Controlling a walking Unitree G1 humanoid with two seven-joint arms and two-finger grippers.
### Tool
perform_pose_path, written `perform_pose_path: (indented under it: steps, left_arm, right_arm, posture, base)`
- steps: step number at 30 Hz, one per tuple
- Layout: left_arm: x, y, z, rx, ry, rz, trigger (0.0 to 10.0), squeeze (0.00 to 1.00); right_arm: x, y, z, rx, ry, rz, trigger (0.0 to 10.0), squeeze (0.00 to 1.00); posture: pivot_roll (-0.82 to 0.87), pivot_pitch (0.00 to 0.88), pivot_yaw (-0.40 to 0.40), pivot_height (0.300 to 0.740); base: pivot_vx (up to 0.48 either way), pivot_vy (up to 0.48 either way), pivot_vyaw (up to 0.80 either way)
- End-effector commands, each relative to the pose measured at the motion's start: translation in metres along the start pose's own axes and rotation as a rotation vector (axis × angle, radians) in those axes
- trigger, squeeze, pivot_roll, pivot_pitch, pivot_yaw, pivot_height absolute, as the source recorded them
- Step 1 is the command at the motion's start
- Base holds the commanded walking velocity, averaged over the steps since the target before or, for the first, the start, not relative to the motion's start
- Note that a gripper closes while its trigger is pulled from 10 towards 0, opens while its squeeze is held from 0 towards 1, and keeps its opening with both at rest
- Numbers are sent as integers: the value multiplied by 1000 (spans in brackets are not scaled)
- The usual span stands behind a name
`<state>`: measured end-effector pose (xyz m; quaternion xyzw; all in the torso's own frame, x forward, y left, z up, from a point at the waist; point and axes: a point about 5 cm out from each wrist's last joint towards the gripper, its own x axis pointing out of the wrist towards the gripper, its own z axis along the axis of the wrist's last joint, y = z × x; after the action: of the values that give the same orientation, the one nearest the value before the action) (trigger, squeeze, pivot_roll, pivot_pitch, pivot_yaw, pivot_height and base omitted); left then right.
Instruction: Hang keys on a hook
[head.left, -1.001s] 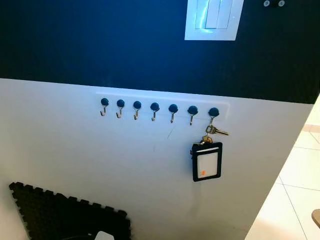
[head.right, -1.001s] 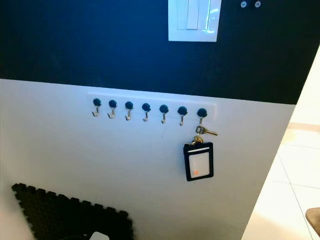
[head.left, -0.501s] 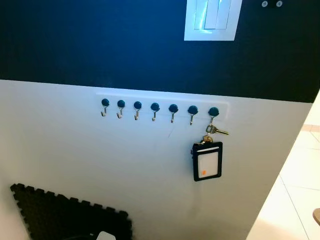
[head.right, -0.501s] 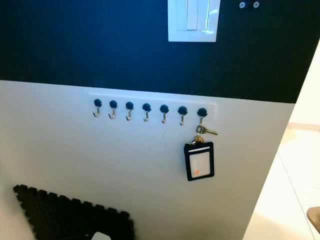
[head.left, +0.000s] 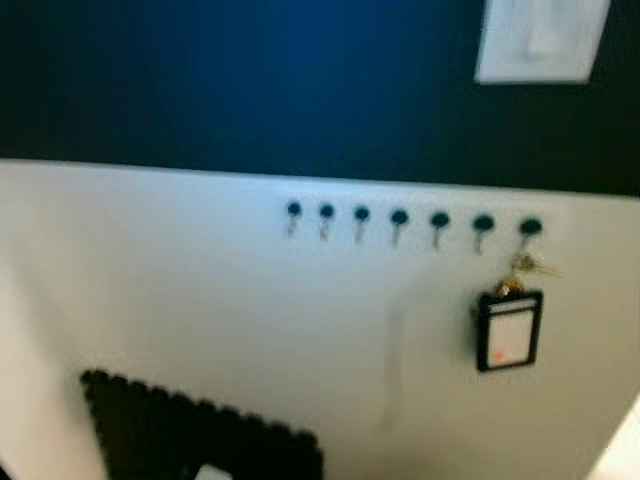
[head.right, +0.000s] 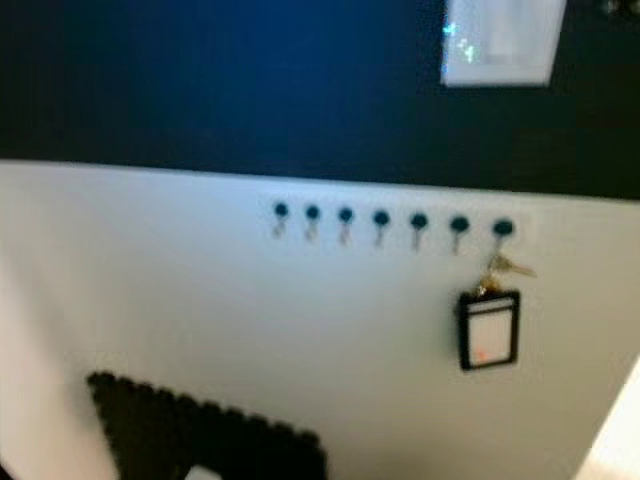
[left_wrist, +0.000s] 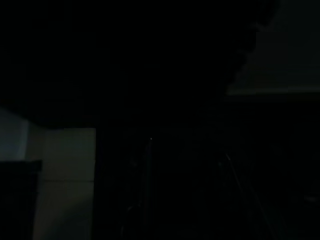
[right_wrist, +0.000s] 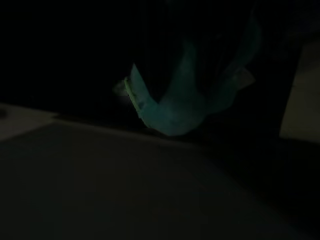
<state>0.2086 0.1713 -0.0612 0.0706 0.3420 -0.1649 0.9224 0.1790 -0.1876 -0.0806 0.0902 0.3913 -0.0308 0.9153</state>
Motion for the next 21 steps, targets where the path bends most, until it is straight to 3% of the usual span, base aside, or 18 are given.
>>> perform_pose_path:
  steps: [1,10,21]
  left_arm:
    - [-1,2,-1,28,1,-15,10000,0]
    - [-2,-1,-2,51,8,-37,10000,0]
    - [-1,-1,-1,63,-4,-33,10000,0]
  right_arm:
    - [-1,1,-4,15,10,-3,10000,0]
    - [-2,0,-8,22,18,-10,10000,0]
    - [-3,0,-9,26,21,-15,10000,0]
  posture:
    - [43,11,39,740]
    - [41,14,44,740]
    - [38,9,43,740]
  base:
    - [0,-311,0]
    - [0,-467,0]
    - [0,0,0]
